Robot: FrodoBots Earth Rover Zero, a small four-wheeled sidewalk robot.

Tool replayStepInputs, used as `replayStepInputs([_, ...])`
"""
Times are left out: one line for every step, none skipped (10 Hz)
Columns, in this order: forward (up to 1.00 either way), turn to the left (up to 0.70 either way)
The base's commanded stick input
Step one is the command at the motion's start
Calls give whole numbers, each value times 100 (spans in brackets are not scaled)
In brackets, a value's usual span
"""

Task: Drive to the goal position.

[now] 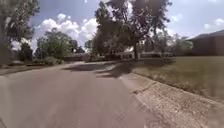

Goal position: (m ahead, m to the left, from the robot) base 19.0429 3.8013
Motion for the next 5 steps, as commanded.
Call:
replayStepInputs([70, 0])
replayStepInputs([70, 0])
replayStepInputs([70, 14])
replayStepInputs([70, 35])
replayStepInputs([70, 24])
